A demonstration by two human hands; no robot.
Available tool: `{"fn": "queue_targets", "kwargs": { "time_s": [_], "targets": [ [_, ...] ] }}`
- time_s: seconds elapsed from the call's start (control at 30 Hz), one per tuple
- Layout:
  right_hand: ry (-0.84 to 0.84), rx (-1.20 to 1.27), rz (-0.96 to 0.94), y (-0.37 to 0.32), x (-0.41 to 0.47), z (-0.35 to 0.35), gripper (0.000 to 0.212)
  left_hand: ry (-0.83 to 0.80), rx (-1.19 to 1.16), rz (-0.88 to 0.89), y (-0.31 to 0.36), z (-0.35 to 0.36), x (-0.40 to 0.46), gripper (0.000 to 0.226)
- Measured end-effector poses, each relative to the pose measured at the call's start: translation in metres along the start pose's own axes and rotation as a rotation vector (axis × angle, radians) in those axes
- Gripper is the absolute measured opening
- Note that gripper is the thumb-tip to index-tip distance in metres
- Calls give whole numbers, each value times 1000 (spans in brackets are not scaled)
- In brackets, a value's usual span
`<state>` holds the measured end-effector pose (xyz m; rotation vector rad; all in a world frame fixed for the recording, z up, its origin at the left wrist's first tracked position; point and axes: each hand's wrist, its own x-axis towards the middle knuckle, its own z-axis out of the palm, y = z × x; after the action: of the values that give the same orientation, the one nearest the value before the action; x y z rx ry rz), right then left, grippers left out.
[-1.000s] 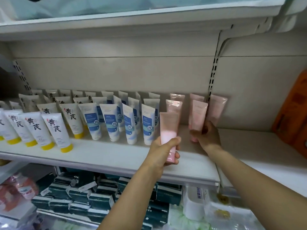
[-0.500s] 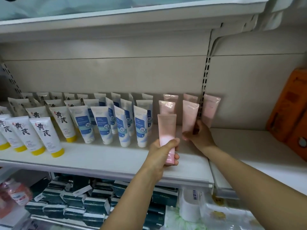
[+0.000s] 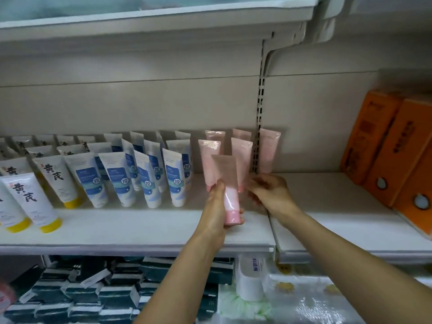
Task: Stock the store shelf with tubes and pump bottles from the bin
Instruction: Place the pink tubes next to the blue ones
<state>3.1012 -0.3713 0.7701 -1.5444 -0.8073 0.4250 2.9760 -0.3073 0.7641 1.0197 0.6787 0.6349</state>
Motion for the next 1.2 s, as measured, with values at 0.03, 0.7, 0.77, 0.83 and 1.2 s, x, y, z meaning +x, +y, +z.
{"fn": "queue_targets", "kwargs": {
  "time_s": [0.03,0.7,0.77,0.83,1.2],
  "targets": [
    [-55,21,-8,-5,-7,-1,9,-13,7,15,-2,3,1,42],
    [26,-283,77,-4,8,-27,56,-50,87,84,-2,24,-10,25],
    [75,-351,93,4,19,-29,58,-28,56,51,-2,21,-9,22],
    [115,-406,100,16,30,-29,61,-16,23,29,-2,18,-8,21],
    [135,-489,93,35,52,-23,62,-20,-17,14,2,6,-3,25]
  ]
}}
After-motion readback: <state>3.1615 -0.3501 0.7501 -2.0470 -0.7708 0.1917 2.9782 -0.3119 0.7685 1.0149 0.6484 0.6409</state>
